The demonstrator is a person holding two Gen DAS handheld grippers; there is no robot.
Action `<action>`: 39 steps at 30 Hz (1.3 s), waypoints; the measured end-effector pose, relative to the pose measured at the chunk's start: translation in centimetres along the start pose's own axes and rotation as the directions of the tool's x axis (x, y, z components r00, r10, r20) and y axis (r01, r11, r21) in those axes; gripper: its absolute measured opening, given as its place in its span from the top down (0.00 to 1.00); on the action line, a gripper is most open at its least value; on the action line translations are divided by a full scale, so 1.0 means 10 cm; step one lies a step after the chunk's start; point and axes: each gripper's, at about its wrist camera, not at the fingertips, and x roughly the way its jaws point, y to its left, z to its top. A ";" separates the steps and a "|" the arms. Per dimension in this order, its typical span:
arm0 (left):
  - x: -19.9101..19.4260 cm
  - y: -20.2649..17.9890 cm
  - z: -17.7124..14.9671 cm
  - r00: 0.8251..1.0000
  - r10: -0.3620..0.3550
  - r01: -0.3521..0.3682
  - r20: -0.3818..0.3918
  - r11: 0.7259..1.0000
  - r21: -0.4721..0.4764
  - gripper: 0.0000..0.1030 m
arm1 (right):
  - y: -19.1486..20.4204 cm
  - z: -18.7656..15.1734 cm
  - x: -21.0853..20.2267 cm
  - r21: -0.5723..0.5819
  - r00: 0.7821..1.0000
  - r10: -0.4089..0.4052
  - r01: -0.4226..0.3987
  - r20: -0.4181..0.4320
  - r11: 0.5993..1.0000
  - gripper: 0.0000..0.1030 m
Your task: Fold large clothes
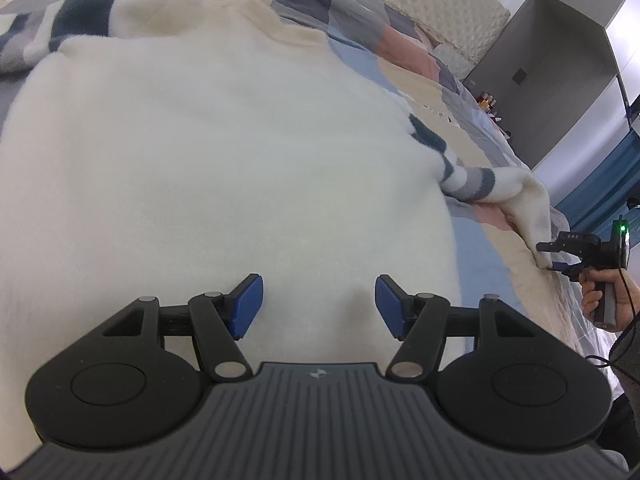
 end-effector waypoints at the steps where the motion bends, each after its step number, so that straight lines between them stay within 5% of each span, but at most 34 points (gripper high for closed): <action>1: 0.00 0.01 0.00 1.000 0.000 0.000 0.000 1.000 0.001 0.34 | 0.01 0.01 0.01 -0.004 1.000 -0.004 0.004 0.005 1.000 0.44; 7: 0.00 0.01 0.00 1.000 0.007 -0.007 -0.005 1.000 -0.001 0.34 | 0.17 0.18 0.03 -0.157 0.997 -0.045 0.034 -0.070 0.987 0.84; 13: 0.00 -0.02 0.00 1.000 0.003 -0.003 -0.008 1.000 0.012 0.34 | 0.33 0.59 -0.13 -0.322 0.979 -0.204 0.198 0.014 0.926 0.88; 17: 0.02 -0.02 0.01 1.000 -0.005 0.005 -0.010 1.000 -0.004 0.34 | 0.33 0.95 -0.31 -0.339 0.927 -0.327 0.372 0.184 0.864 0.88; 23: 0.02 0.01 -0.01 1.000 -0.006 0.006 -0.013 1.000 -0.004 0.34 | 0.29 1.19 -0.62 -0.237 0.871 -0.268 0.387 0.412 0.891 0.88; 33: 0.02 0.03 0.02 1.000 -0.011 0.011 -0.016 1.000 -0.005 0.34 | -0.47 0.84 0.03 -0.050 0.938 -0.320 0.329 0.135 0.943 0.85; 39: 0.06 0.01 0.03 1.000 -0.003 0.003 -0.020 1.000 -0.002 0.34 | -0.90 0.83 -0.03 0.141 0.930 -0.342 0.324 0.131 0.935 0.78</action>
